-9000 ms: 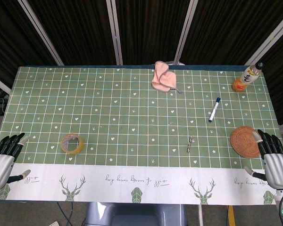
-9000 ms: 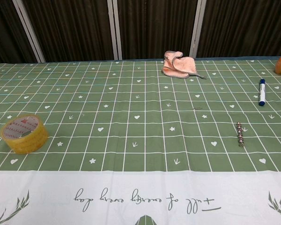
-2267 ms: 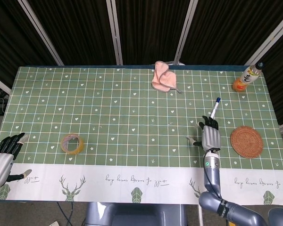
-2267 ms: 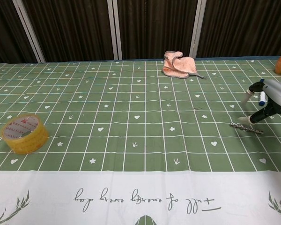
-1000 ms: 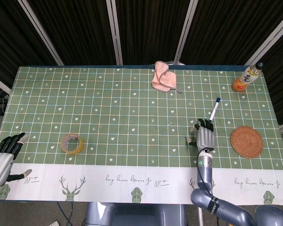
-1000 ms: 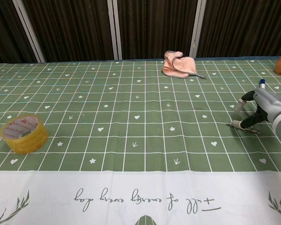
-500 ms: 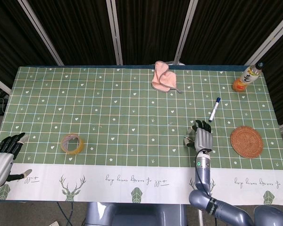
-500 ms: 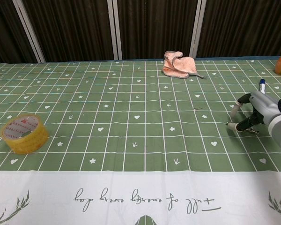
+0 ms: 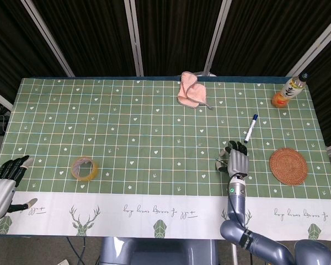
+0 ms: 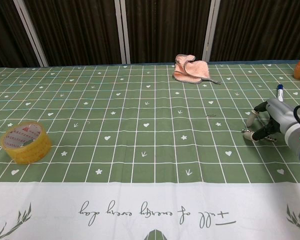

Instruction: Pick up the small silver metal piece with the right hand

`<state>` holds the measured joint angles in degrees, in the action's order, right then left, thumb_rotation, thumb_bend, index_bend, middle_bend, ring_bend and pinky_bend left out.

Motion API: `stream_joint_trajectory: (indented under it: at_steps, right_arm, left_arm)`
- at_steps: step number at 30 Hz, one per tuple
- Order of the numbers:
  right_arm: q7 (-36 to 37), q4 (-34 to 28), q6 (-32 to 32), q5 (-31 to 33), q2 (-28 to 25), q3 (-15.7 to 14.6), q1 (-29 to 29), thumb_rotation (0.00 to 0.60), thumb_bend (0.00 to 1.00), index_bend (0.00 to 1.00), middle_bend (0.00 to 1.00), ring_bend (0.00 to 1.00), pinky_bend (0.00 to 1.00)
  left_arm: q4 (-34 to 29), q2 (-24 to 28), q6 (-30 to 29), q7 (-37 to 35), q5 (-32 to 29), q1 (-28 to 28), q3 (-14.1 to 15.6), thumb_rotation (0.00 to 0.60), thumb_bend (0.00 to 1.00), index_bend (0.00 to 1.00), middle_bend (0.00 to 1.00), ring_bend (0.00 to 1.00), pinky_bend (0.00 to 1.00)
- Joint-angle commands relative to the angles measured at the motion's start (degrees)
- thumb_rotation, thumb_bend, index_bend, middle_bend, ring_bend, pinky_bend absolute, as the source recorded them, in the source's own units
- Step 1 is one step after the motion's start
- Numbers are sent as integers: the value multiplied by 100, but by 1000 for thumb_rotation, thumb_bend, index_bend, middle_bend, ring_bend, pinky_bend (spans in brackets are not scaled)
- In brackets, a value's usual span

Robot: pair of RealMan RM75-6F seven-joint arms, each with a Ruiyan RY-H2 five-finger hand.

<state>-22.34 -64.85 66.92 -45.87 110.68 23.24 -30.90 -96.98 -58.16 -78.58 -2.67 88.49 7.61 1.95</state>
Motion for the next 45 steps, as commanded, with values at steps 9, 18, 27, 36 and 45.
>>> stream_joint_trajectory:
  at_steps: [9, 18, 27, 36, 45]
  right_arm:
    - [14, 33, -9, -6, 59, -7, -18, 600, 256, 526, 141, 0, 0]
    - [8, 33, -19, -9, 83, -21, -17, 600, 303, 557, 154, 0, 0]
    - [216, -404, 121, -192, -82, 184, -69, 600, 320, 571, 158, 0, 0]
    - [896, -1104, 80, 561, -202, 1164, -94, 600, 320, 574, 165, 0, 0]
    - [1069, -1095, -20, 1045, -244, 1562, -305, 600, 321, 591, 179, 0, 0]
  left_arm:
    - [-7, 4, 10, -14, -5, 4, 0, 600, 114, 0, 0, 0, 0]
    - [-11, 10, 18, -30, -12, 8, 0, 600, 115, 0, 0, 0, 0]
    - [-12, 13, 12, -49, -6, 7, 1, 600, 114, 0, 0, 0, 0]
    - [-25, 17, 21, -44, -32, 3, -1, 600, 114, 0, 0, 0, 0]
    - [-36, 9, 80, -42, -76, 15, 4, 600, 113, 0, 0, 0, 0]
